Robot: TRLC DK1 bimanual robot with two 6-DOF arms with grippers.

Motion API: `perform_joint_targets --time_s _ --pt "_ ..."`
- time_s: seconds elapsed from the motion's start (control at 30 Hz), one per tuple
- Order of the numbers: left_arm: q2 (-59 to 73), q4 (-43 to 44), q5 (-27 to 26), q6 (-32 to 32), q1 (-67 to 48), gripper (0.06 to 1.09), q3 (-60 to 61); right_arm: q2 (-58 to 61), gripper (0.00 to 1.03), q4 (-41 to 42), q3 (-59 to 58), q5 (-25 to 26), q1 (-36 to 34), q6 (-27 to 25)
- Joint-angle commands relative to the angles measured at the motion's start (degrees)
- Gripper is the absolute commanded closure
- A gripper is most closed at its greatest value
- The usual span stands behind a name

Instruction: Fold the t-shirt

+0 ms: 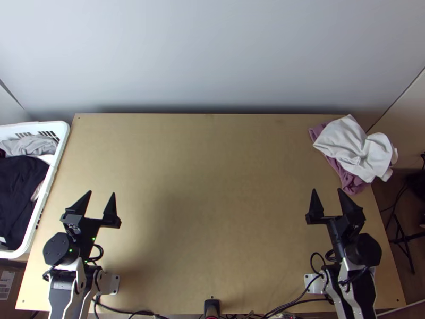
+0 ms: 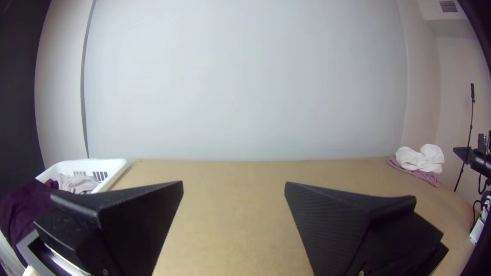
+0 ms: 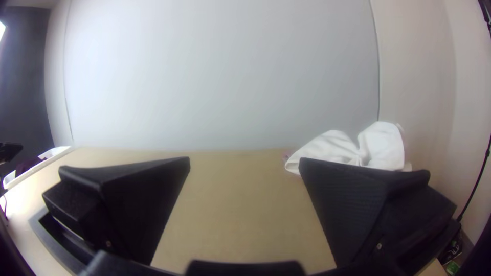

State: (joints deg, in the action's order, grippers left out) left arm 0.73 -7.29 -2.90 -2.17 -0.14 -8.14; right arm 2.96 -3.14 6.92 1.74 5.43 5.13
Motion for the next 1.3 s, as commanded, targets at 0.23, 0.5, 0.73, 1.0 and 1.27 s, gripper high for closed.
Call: perform_joint_targets --time_s 0.23,0.5,0.73,1.0,1.27 --pt "26.87 -2.55 0.7 1.3 5.77 0.1 -22.71 32.81 0.03 4.1 24.2 0.37 -0.33 -0.12" --pt "41.72 -14.6 0.7 -1.78 6.21 0.11 -46.61 49.33 0.04 -12.95 53.64 0.37 1.78 0.32" --pt "55.17 -27.69 0.79 -0.64 5.68 0.11 -71.66 61.37 0.04 -23.23 76.31 0.46 2.04 0.15" --pt "76.44 -37.18 0.7 2.44 5.42 0.11 -99.88 74.65 0.04 -28.86 94.07 0.81 2.3 -1.96" --pt "91.03 -39.12 4.3 2.26 4.01 0.11 -108.14 83.17 0.04 -30.35 96.97 2.57 1.34 -3.46"
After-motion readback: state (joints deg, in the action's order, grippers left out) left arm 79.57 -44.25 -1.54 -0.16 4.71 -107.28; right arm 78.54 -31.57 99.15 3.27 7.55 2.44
